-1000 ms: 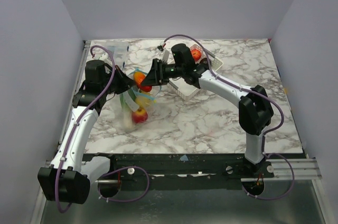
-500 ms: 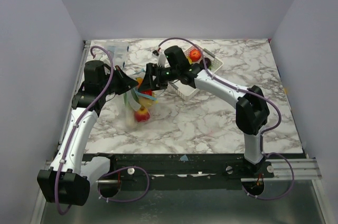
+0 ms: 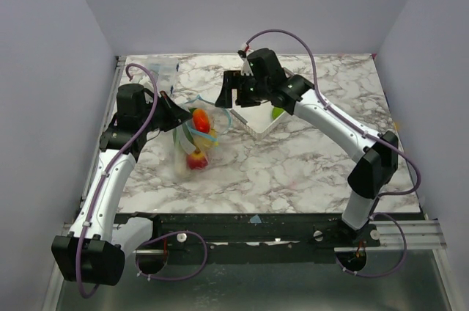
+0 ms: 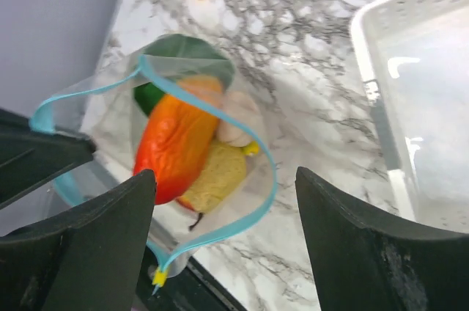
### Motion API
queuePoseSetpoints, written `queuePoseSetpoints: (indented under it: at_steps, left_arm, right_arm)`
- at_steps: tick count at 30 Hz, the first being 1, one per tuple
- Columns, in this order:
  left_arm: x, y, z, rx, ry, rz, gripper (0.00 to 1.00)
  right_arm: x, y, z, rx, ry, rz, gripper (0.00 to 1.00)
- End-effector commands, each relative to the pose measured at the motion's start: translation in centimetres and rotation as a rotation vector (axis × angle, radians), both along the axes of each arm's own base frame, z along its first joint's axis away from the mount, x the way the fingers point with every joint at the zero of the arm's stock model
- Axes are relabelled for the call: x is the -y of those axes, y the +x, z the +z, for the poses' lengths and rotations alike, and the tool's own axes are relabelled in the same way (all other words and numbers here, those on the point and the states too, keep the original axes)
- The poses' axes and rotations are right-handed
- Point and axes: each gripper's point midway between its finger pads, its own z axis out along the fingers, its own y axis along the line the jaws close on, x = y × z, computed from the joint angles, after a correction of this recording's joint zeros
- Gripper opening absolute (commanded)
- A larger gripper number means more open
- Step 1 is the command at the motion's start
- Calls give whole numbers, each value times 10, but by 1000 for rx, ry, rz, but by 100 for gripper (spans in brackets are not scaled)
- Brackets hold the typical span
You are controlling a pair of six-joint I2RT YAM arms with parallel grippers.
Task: Place the food in the zip-top bag and seal the zipper
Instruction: Place the fake fruit in the zipper food storage bag, then adjust the zipper food storage bag at the center of the board.
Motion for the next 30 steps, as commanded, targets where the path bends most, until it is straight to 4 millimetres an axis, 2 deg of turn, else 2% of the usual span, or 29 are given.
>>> queuePoseSetpoints:
  at_steps: [1, 4, 6, 8, 10, 13, 14, 18, 21, 25, 26, 30]
  left_arm:
    - [3, 0, 16, 66, -11, -23, 0]
    - [3, -1, 18, 67, -13, -24, 0]
    - [2, -2, 18, 68, -9, -18, 0]
    - [1, -1, 18, 70, -7, -11, 0]
    - [0, -2, 18, 66, -7, -7, 0]
    - [-2, -3, 15, 53, -4, 11, 0]
    - [-3, -3, 15, 49, -4, 19, 0]
    - [-7, -9, 19, 27, -19, 62, 0]
    - [-10, -18, 28, 7, -34, 93, 0]
    - [-7, -27, 21, -34, -76, 98, 0]
    - [-7, -26, 13, -38, -77, 103, 0]
    - [-11, -15, -35, -87, -46, 124, 0]
  right_arm:
    - [28, 5, -49, -19, -168, -79, 77]
    - [25, 4, -72, -44, -183, -58, 72]
    - [16, 2, -74, -56, -159, -31, 65]
    - [3, -1, -70, -70, -90, 4, 54]
    - [-9, -4, -62, -78, -34, 40, 35]
    - [-22, -6, -31, -29, 23, 75, 6]
    - [-27, -8, -18, -5, 49, 95, 1]
    - [-36, -17, 39, 83, 128, 155, 0]
    - [-40, -29, 68, 58, 170, 200, 0]
    - [-42, -42, 59, 17, 204, 216, 0]
    - [-41, -41, 51, 14, 203, 202, 0]
    - [-29, -26, -4, 23, 87, 125, 0]
